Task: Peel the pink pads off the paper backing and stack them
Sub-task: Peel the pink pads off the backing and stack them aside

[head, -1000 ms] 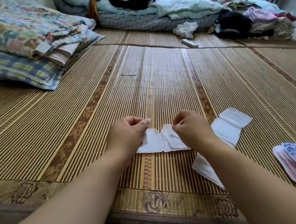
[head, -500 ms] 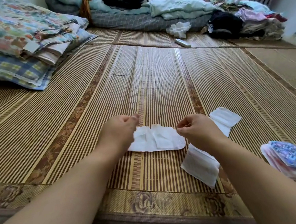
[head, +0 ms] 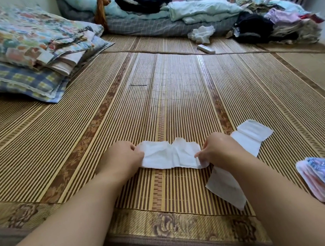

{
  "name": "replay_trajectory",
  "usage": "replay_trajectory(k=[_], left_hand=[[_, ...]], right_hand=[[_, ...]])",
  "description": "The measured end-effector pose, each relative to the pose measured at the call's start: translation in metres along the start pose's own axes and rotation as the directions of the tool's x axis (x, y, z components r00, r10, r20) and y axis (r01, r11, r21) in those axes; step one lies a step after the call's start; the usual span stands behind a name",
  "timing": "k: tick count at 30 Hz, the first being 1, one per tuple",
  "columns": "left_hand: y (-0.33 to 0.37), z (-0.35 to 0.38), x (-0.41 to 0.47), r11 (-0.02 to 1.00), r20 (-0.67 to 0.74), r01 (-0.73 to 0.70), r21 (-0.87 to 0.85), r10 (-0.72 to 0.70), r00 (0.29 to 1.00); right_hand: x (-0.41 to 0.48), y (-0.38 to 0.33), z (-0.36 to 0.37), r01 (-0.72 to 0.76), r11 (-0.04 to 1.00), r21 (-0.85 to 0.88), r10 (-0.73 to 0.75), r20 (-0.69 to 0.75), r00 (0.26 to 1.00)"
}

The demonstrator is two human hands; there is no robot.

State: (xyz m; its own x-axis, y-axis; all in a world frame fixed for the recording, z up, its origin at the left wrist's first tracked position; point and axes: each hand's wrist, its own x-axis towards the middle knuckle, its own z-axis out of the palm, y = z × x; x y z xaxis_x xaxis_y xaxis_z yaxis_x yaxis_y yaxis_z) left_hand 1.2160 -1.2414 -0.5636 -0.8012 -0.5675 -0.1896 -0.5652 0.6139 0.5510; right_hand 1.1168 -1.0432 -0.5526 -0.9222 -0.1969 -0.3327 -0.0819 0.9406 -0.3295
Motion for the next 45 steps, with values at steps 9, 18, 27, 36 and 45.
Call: replay_trajectory(k=[9,18,27,36,45], left_hand=[[0.023,-0.010,-0.017,0.758,-0.046,-0.107,-0.643,0.101,0.994],[0.047,0.003,-0.033,0.761,-0.070,-0.262,-0.593,0.275,0.959],[0.050,0.010,-0.035,0.789,-0.148,-0.361,-0.497,0.332,0.932],[0.053,0.011,-0.037,0.820,-0.190,-0.407,-0.402,0.360,0.913],[0.056,0.016,-0.046,0.779,-0.105,-0.577,-0.245,0.570,0.815]], right_hand=[[-0.019,-0.013,-0.021,0.095,0.669,0.737,-0.064,-0.071,0.995],[-0.041,-0.041,-0.010,0.180,0.459,0.870,-0.200,-0.096,0.975],[-0.044,-0.037,-0.011,0.207,0.490,0.847,-0.176,-0.137,0.975],[-0.044,-0.034,-0.009,0.205,0.479,0.853,-0.155,-0.148,0.977],[-0.041,-0.026,-0.008,0.135,0.442,0.887,-0.145,-0.077,0.986]])
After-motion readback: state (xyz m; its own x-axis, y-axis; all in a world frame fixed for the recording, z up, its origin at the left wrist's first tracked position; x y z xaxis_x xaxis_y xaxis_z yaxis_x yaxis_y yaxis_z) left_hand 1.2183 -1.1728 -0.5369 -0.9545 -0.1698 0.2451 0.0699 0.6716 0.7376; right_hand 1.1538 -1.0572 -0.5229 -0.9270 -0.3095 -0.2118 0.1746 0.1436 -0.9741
